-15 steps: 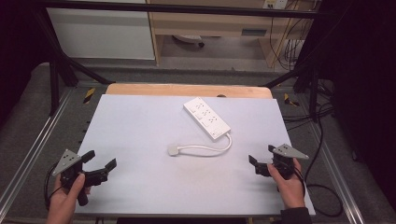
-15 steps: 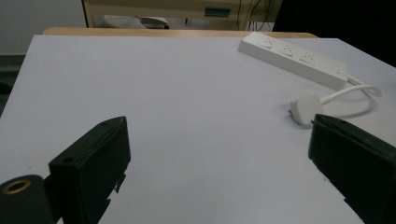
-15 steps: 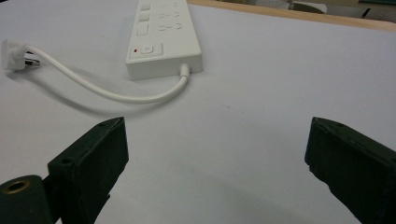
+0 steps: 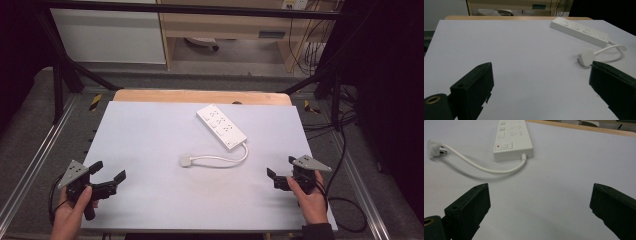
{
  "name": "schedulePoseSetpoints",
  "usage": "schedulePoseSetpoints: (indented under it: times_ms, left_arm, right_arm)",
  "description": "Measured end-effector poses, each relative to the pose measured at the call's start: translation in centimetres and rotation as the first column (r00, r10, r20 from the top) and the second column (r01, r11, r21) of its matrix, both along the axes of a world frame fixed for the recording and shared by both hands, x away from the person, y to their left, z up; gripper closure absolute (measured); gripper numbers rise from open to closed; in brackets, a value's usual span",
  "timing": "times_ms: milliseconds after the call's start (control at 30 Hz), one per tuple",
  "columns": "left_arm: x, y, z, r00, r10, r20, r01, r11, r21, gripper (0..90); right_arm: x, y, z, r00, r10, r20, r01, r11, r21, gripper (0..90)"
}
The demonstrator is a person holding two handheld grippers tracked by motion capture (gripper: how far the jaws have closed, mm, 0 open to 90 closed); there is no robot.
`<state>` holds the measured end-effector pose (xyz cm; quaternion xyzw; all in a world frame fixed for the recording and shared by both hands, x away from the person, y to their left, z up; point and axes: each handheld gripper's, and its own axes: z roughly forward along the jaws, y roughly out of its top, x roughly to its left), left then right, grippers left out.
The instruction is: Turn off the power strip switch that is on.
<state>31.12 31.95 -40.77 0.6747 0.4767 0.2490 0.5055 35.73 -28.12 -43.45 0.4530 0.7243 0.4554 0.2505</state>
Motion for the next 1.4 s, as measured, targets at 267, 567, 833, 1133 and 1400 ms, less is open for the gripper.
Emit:
schedulePoseSetpoints:
  times_ms: [267,567,833,1133,1400]
  left_arm:
    - [0.0,-0.1,-0.1,1.0000,-0.004,0.000,0.004,1.0000,-0.001,5.6]
    - [0.0,-0.2,-0.1,0.9999,-0.012,0.002,0.012,0.9999,0.004,5.5]
    - [0.0,-0.3,-0.1,0.9997,-0.023,-0.003,0.023,0.9997,0.012,5.5]
    - [0.0,-0.4,-0.1,0.9996,-0.030,-0.003,0.030,0.9993,0.022,5.5]
    - [0.0,-0.5,-0.2,0.9995,-0.032,-0.005,0.032,0.9991,0.029,5.5]
  right_arm:
    - [-0.2,-0.2,0.5,0.9999,-0.012,-0.009,0.012,0.999,0.038,3.5]
    - [-0.6,0.1,1.6,0.9996,-0.009,0.026,0.007,0.998,0.063,4.0]
    - [-1.0,0.6,2.5,0.9971,-0.007,0.076,0.002,0.998,0.062,20.7]
    - [-1.6,0.8,3.5,0.9929,-0.008,0.119,0.001,0.998,0.058,59.7]
    - [-1.3,1.3,4.2,0.9891,-0.001,0.147,-0.007,0.999,0.053,80.7]
